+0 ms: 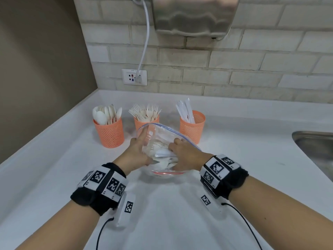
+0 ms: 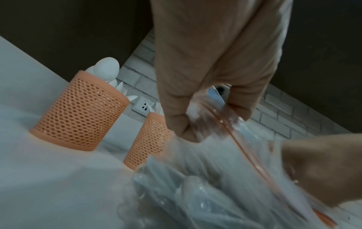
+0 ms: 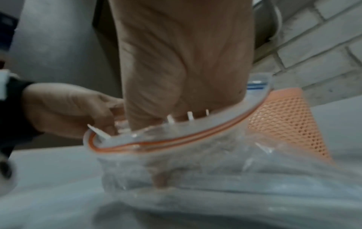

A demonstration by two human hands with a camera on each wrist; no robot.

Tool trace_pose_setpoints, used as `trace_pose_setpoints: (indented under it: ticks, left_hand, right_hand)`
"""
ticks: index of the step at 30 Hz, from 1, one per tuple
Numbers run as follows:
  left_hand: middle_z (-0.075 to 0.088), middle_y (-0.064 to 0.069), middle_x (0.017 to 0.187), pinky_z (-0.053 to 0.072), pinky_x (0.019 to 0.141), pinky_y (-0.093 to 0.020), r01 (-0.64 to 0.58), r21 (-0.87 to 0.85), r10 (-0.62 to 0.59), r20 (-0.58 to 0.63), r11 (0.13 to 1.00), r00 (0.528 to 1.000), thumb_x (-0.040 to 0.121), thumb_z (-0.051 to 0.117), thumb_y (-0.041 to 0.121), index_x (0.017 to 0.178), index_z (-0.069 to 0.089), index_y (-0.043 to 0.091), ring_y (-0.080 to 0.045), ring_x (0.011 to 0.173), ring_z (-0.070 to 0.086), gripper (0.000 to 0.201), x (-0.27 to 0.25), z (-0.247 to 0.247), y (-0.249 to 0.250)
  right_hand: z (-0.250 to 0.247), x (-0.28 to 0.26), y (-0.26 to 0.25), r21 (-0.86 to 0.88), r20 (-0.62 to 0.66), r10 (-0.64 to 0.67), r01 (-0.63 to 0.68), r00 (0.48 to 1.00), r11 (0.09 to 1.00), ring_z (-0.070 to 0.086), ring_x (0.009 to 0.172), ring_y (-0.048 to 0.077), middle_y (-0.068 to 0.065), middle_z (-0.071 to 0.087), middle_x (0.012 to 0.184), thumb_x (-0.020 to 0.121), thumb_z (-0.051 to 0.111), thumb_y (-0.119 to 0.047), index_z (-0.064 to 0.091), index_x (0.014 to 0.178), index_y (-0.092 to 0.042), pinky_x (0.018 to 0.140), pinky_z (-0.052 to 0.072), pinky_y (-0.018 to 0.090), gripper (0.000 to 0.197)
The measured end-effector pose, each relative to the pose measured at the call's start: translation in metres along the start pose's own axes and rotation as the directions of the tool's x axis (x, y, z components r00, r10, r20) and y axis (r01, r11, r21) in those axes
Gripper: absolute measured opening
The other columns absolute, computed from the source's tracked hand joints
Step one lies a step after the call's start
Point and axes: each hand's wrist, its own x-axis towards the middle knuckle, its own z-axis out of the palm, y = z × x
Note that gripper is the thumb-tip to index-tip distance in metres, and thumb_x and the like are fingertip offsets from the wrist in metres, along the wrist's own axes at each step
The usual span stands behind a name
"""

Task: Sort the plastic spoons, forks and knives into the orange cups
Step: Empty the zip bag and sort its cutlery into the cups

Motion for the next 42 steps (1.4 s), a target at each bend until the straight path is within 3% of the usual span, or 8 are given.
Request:
trace_pose_setpoints:
  ticks: [6, 13, 16, 21, 23, 26, 36, 42]
  left_hand:
    - [0.030, 0.001, 0.133, 0.047, 0.063, -0.026, 0.025, -0.018, -0.025, -0.024, 1.000, 0.999, 0.062, 0.058, -0.004, 0.147, 0.011, 0.044, -0.026, 0.106, 0.052, 0.108, 0.006, -0.006, -0.007]
    - [0.042, -0.018, 0.121, 0.047, 0.055, -0.025, 0.126, 0.090, -0.111, -0.148, 0.988, 0.983, 0.073, 0.055, -0.009, 0.134, 0.040, 0.028, -0.027, 0.083, 0.050, 0.073, 0.013, -0.020, -0.028]
    - [0.044, -0.018, 0.120, 0.047, 0.055, -0.024, 0.118, 0.129, -0.106, -0.099, 0.985, 0.989, 0.072, 0.060, -0.007, 0.138, 0.034, 0.030, -0.026, 0.081, 0.053, 0.080, 0.017, -0.019, -0.028]
    - [0.045, -0.017, 0.119, 0.048, 0.065, -0.030, 0.118, 0.168, -0.108, -0.068, 0.979, 0.992, 0.061, 0.064, -0.001, 0.140, 0.026, 0.034, -0.034, 0.095, 0.055, 0.095, 0.020, -0.018, -0.027]
    - [0.045, -0.016, 0.120, 0.050, 0.066, -0.032, 0.121, 0.166, -0.112, -0.058, 0.979, 0.992, 0.056, 0.065, 0.003, 0.141, 0.023, 0.035, -0.035, 0.099, 0.055, 0.099, 0.019, -0.018, -0.025]
    - [0.043, -0.015, 0.121, 0.050, 0.061, -0.030, 0.134, 0.161, -0.126, -0.059, 0.978, 0.990, 0.065, 0.065, -0.003, 0.143, 0.021, 0.034, -0.035, 0.097, 0.057, 0.097, 0.018, -0.017, -0.023]
    - [0.041, -0.015, 0.126, 0.058, 0.076, -0.043, 0.166, 0.232, -0.173, 0.011, 0.959, 0.985, 0.066, 0.062, -0.004, 0.144, 0.009, 0.040, -0.036, 0.096, 0.060, 0.104, 0.016, -0.010, -0.019]
    - [0.043, -0.014, 0.131, 0.056, 0.072, -0.035, 0.172, 0.121, -0.173, 0.002, 0.978, 0.985, 0.064, 0.062, -0.006, 0.148, 0.004, 0.036, -0.031, 0.101, 0.058, 0.110, 0.017, -0.008, -0.021]
  right_hand:
    - [0.000, 0.007, 0.002, 0.079, 0.049, -0.082, 0.078, 0.995, 0.994, 0.043, 0.117, 0.025, 0.009, 0.045, 0.129, 0.076, 0.071, -0.033, 0.036, 0.134, -0.012, 0.095, 0.037, 0.033, 0.071]
    - [-0.003, 0.009, 0.018, 0.277, 0.044, -0.145, 0.128, 0.988, 0.952, 0.046, 0.080, 0.018, -0.002, 0.051, 0.086, 0.090, 0.058, -0.027, 0.052, 0.095, -0.013, 0.065, 0.031, 0.025, 0.017]
    - [-0.002, 0.012, 0.021, 0.184, 0.111, -0.092, 0.071, 0.990, 0.980, 0.045, 0.117, 0.023, 0.009, 0.044, 0.128, 0.089, 0.058, -0.029, 0.033, 0.139, -0.011, 0.090, 0.037, 0.026, 0.058]
    - [-0.004, 0.018, 0.020, 0.159, 0.169, -0.015, -0.013, 0.986, 0.987, 0.028, 0.140, 0.026, 0.009, 0.024, 0.154, 0.084, 0.061, -0.044, 0.017, 0.147, -0.012, 0.113, 0.030, 0.038, 0.084]
    - [-0.005, 0.021, 0.019, 0.211, 0.180, 0.048, -0.086, 0.983, 0.974, 0.043, 0.128, 0.022, 0.005, 0.043, 0.141, 0.083, 0.058, -0.054, 0.036, 0.138, -0.014, 0.103, 0.039, 0.035, 0.071]
    - [-0.001, 0.026, 0.020, 0.309, 0.099, 0.083, -0.109, 0.992, 0.945, 0.042, 0.066, 0.013, 0.000, 0.043, 0.073, 0.083, 0.055, -0.058, 0.041, 0.068, -0.023, 0.059, 0.030, 0.024, 0.041]
    - [-0.004, 0.026, 0.026, 0.331, 0.134, 0.077, -0.118, 0.988, 0.936, 0.046, 0.067, 0.009, -0.012, 0.046, 0.067, 0.086, 0.045, -0.062, 0.044, 0.062, -0.030, 0.069, 0.035, 0.024, 0.041]
    - [-0.002, 0.023, 0.015, 0.137, 0.216, 0.044, -0.075, 0.975, 0.988, 0.046, 0.127, 0.024, 0.003, 0.047, 0.140, 0.070, 0.053, -0.074, 0.041, 0.137, -0.014, 0.106, 0.039, 0.039, 0.091]
